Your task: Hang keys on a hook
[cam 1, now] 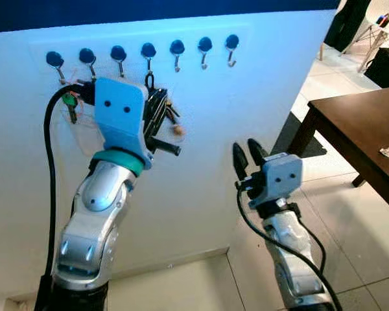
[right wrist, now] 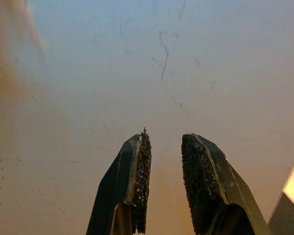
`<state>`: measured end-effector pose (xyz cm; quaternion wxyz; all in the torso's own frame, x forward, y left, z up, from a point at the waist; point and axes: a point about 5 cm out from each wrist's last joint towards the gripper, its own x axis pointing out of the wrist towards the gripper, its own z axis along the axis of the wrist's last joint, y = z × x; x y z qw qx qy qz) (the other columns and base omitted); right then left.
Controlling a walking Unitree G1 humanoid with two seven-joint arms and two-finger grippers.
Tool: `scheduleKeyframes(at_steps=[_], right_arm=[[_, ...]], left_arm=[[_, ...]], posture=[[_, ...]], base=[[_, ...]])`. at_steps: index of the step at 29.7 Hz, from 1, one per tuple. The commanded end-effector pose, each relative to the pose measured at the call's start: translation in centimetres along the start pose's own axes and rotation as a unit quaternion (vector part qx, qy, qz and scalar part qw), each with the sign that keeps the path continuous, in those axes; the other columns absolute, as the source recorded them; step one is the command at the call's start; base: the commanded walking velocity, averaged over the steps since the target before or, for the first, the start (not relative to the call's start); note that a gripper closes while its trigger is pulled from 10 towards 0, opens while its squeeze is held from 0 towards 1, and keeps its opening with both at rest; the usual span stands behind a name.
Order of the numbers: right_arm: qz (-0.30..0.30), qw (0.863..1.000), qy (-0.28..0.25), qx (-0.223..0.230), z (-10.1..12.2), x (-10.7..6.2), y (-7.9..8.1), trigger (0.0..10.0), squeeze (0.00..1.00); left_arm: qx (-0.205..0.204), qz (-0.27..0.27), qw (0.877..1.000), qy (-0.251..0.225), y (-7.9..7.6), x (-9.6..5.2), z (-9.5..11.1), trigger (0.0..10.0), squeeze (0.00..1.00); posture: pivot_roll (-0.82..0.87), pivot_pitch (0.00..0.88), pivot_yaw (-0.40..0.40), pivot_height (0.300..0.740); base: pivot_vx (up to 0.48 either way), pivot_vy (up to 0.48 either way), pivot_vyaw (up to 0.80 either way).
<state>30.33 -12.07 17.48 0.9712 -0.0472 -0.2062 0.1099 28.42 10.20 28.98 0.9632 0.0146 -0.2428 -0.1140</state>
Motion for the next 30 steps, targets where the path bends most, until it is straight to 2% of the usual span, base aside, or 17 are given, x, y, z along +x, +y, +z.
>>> scheduleKeyframes(at_steps=[1, 6, 8, 10, 14, 18, 21, 26, 30], right_arm=[[0.005, 1.000, 0.009, 0.009, -0.5, 0.2, 0.4, 10.0, 0.00], [0.013, 1.000, 0.019, 0.007, -1.1, 0.0, 0.9, 10.0, 0.00], [0.013, 1.000, 0.019, 0.007, -1.1, 0.0, 0.9, 10.0, 0.00], [0.015, 1.000, 0.025, 0.004, -0.9, -0.3, 1.0, 10.0, 0.00], [0.014, 0.999, 0.028, 0.003, -0.9, -0.4, 1.0, 10.0, 0.00], [0.013, 0.999, 0.030, 0.002, -0.9, -0.4, 1.1, 10.0, 0.00], [0.009, 0.999, 0.033, 0.002, -1.0, -0.4, 1.0, 10.0, 0.00], [0.007, 0.999, 0.032, 0.002, -1.2, -0.2, 1.1, 10.0, 0.00], [0.006, 0.999, 0.031, 0.002, -1.1, -0.1, 1.2, 10.0, 0.00]], left_arm=[[0.003, 0.013, 1.000, -0.026, 0.4, 0.3, 1.0, 10.0, 0.00], [0.001, 0.003, 0.998, -0.069, 0.9, 0.4, 3.3, 10.0, 0.00], [0.001, 0.003, 0.998, -0.069, 0.9, 0.4, 3.3, 10.0, 0.00], [0.012, -0.040, 0.996, -0.083, 0.7, 0.0, 4.5, 10.0, 0.00], [0.010, -0.056, 0.994, -0.089, 0.4, 0.0, 4.9, 10.0, 0.00], [0.010, -0.063, 0.994, -0.090, 0.3, 0.1, 5.0, 10.0, 0.00], [0.016, -0.087, 0.994, -0.068, -0.2, 0.3, 4.2, 10.0, 0.00], [0.014, -0.079, 0.996, -0.044, -0.8, 0.7, 3.3, 10.0, 0.00], [0.012, -0.070, 0.997, -0.043, -1.2, 1.2, 3.2, 10.0, 0.00]], posture=[[-0.04, 0.018, 0.097, 0.740], [-0.03, 0.022, 0.088, 0.740], [-0.03, 0.022, 0.088, 0.740], [-0.02, 0.029, 0.084, 0.740], [-0.03, 0.037, 0.086, 0.740], [-0.03, 0.037, 0.087, 0.740], [-0.03, 0.030, 0.094, 0.740], [-0.03, 0.035, 0.104, 0.740], [-0.03, 0.047, 0.105, 0.740]], base=[[0.000, 0.000, 0.00], [0.000, 0.000, 0.00], [0.000, 0.000, 0.00], [0.000, 0.000, 0.00], [0.000, 0.000, 0.00], [0.000, 0.000, 0.00], [0.000, 0.000, 0.00], [0.000, 0.000, 0.00], [0.000, 0.000, 0.00]])
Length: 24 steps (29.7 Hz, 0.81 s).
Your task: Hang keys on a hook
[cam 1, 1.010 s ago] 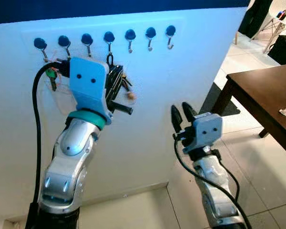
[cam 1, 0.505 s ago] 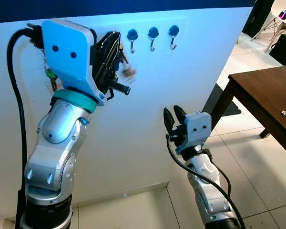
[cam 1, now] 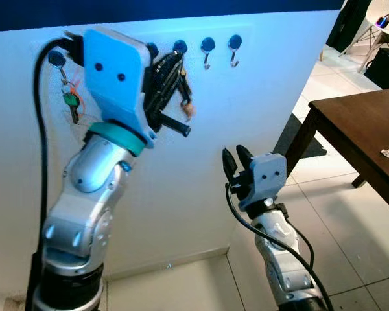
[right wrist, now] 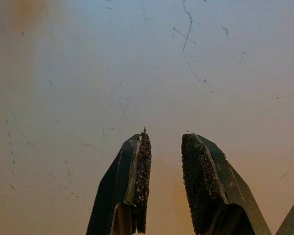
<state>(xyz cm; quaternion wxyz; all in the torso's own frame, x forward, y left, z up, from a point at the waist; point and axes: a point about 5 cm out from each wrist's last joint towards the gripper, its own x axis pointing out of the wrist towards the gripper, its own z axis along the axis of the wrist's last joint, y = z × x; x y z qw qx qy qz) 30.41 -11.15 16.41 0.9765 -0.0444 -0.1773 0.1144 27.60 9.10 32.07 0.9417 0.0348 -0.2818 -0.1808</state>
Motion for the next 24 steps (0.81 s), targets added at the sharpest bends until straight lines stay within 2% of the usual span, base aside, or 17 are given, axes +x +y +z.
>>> scheduleKeyframes(at_steps=[1, 4, 8, 15, 24], right_arm=[[0.001, 1.000, 0.003, -0.005, -0.05, 0.15, 0.16, 10.0, 0.00], [0.001, 1.000, 0.001, -0.003, 0.24, 0.21, 0.24, 10.0, 0.00], [0.001, 1.000, 0.000, -0.002, 0.29, 0.20, 0.27, 10.0, 0.00], [-0.002, 1.000, 0.001, -0.001, 0.37, 0.10, 0.22, 10.0, 0.00], [-0.004, 1.000, 0.000, 0.000, 0.44, 0.12, 0.31, 10.0, 0.00]], left_arm=[[0.004, 0.005, 1.000, -0.001, -0.16, 0.45, 0.12, 10.0, 0.00], [0.012, 0.013, 1.000, 0.000, 0.24, 1.05, 0.11, 10.0, 0.00], [0.014, 0.014, 1.000, 0.001, 0.38, 1.12, 0.11, 10.0, 0.00], [0.011, -0.003, 1.000, 0.007, 0.46, 0.38, 0.12, 10.0, 0.00], [0.012, -0.002, 1.000, 0.018, 0.25, 0.52, -0.47, 10.0, 0.00]], posture=[[-0.03, 0.054, 0.108, 0.740], [-0.03, 0.072, 0.115, 0.740], [-0.03, 0.072, 0.115, 0.740], [-0.03, 0.080, 0.120, 0.740], [-0.03, 0.086, 0.125, 0.740]], base=[[0.000, 0.000, 0.00], [0.000, 0.000, 0.00], [0.000, 0.000, 0.00], [0.000, 0.000, 0.00], [0.000, 0.000, 0.00]])
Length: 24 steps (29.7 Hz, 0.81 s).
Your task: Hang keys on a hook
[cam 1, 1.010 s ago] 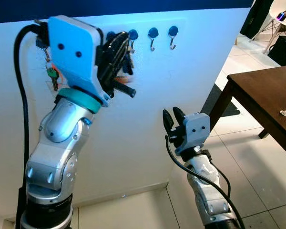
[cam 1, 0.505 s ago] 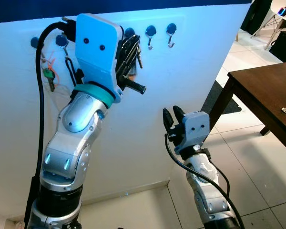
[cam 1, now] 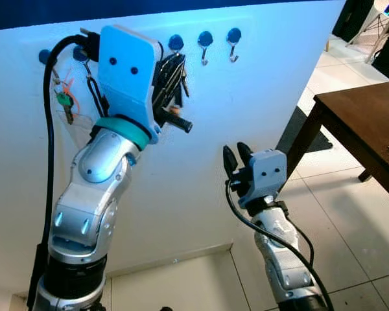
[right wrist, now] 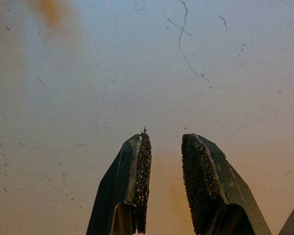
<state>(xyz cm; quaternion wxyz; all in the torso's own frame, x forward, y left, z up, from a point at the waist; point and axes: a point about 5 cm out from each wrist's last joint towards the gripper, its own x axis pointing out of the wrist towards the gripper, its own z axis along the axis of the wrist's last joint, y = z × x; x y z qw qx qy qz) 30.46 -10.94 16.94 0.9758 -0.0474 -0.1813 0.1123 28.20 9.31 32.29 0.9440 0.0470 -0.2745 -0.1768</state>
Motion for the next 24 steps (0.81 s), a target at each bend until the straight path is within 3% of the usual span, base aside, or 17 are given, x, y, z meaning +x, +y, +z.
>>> scheduleKeyframes(at_steps=[1, 12, 24], right_arm=[[-0.002, 1.000, 0.004, 0.004, 0.0, -0.2, 0.2, 10.0, 0.00], [-0.006, 1.000, 0.005, 0.005, 0.0, -0.1, 0.2, 10.0, 0.00], [-0.006, 1.000, 0.005, 0.006, 0.1, 0.0, 0.2, 10.0, 0.00]], left_arm=[[0.001, -0.003, 1.000, 0.008, -0.2, 0.0, -0.3, 10.0, 0.00], [-0.011, -0.014, 1.000, 0.010, -0.9, 0.7, -0.5, 10.0, 0.00], [-0.008, -0.003, 1.000, 0.016, -0.6, 1.2, -0.7, 10.0, 0.00]], posture=[[-0.03, 0.086, 0.125, 0.740], [-0.02, 0.090, 0.127, 0.740], [-0.02, 0.090, 0.127, 0.740]], base=[[0.000, 0.000, 0.00], [0.000, 0.000, 0.00], [0.000, 0.000, 0.00]])
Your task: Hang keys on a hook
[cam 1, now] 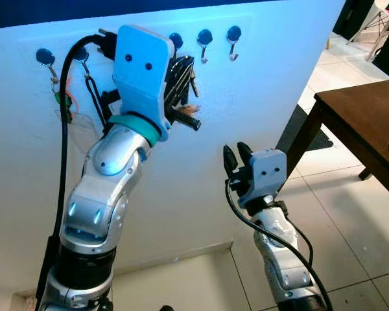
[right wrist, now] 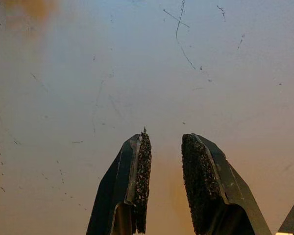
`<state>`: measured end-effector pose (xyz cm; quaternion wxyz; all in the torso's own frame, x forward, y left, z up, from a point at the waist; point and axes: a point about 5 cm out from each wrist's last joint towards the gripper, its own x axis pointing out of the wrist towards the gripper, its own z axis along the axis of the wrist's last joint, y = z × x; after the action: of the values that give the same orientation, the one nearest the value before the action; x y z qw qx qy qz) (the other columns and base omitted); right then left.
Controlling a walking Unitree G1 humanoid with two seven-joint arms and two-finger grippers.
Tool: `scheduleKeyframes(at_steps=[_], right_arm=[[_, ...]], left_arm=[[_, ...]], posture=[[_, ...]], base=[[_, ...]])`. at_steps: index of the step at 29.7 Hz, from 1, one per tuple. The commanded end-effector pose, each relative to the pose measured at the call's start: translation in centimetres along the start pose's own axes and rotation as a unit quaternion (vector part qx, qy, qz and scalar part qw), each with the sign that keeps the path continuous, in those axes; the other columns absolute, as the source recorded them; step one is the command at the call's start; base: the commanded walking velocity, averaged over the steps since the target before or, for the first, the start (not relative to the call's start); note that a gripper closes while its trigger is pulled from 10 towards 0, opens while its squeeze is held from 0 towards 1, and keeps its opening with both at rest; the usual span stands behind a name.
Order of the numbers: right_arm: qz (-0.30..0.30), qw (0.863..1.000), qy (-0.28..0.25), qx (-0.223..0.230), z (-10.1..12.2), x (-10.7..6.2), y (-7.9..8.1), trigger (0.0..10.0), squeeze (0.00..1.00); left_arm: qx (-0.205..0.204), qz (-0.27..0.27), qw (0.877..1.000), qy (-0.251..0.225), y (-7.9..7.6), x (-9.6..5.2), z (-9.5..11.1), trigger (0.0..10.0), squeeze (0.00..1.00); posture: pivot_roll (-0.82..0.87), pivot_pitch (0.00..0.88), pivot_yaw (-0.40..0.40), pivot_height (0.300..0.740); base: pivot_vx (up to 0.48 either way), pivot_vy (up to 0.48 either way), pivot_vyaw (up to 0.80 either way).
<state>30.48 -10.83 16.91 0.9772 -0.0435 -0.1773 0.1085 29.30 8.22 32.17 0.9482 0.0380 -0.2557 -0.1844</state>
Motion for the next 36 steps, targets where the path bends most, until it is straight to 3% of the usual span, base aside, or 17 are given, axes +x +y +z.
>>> scheduleKeyframes(at_steps=[1, 19, 21, 23, 31, 33, 34, 36], right_arm=[[-0.002, 1.000, 0.001, 0.003, 0.1, -0.1, 0.1, 10.0, 0.00], [-0.003, 1.000, 0.002, 0.003, 0.1, -0.1, 0.1, 10.0, 0.00], [-0.003, 1.000, 0.002, 0.003, 0.1, -0.1, 0.1, 10.0, 0.00], [-0.002, 1.000, 0.002, 0.003, 0.1, -0.1, 0.1, 10.0, 0.00], [-0.001, 1.000, 0.003, 0.003, 0.0, 0.0, 0.1, 10.0, 0.00], [-0.001, 1.000, 0.003, 0.003, 0.0, 0.0, 0.1, 10.0, 0.00], [-0.001, 1.000, 0.003, 0.003, 0.0, 0.0, 0.1, 10.0, 0.00], [-0.001, 1.000, 0.003, 0.003, 0.0, -0.1, 0.1, 10.0, 0.00]], left_arm=[[0.007, 0.002, 1.000, 0.002, 0.1, 0.1, -0.1, 10.0, 0.00], [-0.002, 0.030, 1.000, -0.005, 1.1, 0.3, 0.5, 10.0, 0.00], [-0.016, 0.028, 0.999, 0.001, 1.2, 0.2, 0.3, 10.0, 0.00], [-0.061, 0.024, 0.998, 0.022, 1.2, -0.2, -0.3, 10.0, 0.00], [-0.098, 0.021, 0.994, 0.043, 1.1, -0.4, -1.0, 10.0, 0.00], [-0.153, 0.024, 0.987, 0.043, 1.1, -0.3, -0.9, 10.0, 0.00], [-0.153, 0.024, 0.987, 0.043, 1.1, -0.3, -0.9, 10.0, 0.00], [-0.199, 0.026, 0.979, 0.045, 1.4, -0.3, -0.9, 10.0, 0.00]], posture=[[-0.02, 0.091, 0.127, 0.740], [-0.02, 0.093, 0.123, 0.740], [-0.02, 0.093, 0.123, 0.740], [-0.02, 0.093, 0.122, 0.740], [-0.02, 0.092, 0.120, 0.740], [-0.02, 0.088, 0.120, 0.740], [-0.02, 0.088, 0.120, 0.740], [-0.02, 0.085, 0.120, 0.740]], base=[[0.000, 0.000, 0.00], [0.000, 0.000, 0.00], [0.000, 0.000, 0.00], [0.000, 0.000, 0.00], [0.000, 0.000, 0.00], [0.000, 0.000, 0.00], [0.000, 0.000, 0.00], [0.000, 0.000, 0.00]])
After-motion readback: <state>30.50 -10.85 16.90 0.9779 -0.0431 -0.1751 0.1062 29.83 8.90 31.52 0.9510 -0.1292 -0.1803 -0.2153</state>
